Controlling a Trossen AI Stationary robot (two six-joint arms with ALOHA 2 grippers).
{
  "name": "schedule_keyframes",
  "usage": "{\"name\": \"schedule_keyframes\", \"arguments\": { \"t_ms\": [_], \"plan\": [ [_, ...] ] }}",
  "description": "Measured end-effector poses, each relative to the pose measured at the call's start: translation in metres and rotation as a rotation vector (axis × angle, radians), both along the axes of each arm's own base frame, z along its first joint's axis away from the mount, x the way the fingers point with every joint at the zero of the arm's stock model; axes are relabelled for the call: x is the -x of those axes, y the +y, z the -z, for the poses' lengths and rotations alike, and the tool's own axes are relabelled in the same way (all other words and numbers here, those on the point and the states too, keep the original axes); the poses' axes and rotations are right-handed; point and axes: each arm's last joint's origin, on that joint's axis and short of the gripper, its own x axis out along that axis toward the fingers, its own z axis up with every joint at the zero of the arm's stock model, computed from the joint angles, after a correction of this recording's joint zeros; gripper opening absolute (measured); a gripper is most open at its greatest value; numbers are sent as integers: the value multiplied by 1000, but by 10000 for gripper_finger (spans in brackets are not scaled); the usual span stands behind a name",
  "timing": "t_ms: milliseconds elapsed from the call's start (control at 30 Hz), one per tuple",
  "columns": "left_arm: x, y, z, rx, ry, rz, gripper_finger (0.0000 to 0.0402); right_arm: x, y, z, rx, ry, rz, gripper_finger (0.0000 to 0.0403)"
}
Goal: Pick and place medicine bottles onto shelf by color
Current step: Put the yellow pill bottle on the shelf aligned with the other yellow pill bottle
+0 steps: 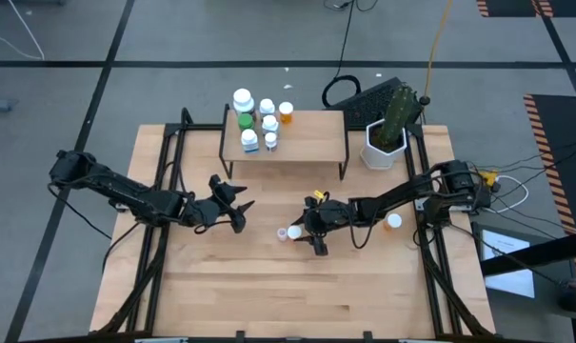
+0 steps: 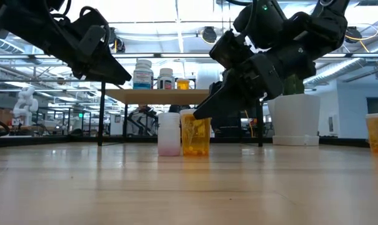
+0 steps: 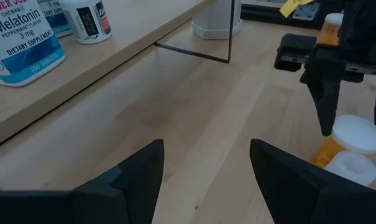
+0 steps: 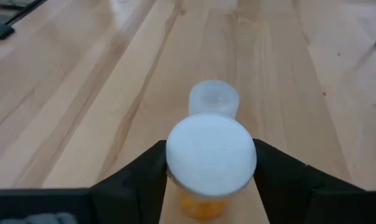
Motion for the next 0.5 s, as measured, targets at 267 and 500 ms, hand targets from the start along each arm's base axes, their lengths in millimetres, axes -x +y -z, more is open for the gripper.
{"name": "schedule_keyframes", "arguments": {
  "t_ms": [267, 500],
  "plan": [
    [0, 0, -1, 0, -7, -1, 241, 7, -13, -55, 37, -118, -14, 218],
    [-2, 6, -1, 6, -20, -31, 241, 17, -65, -132, 144, -208, 115, 205]
  ]
}}
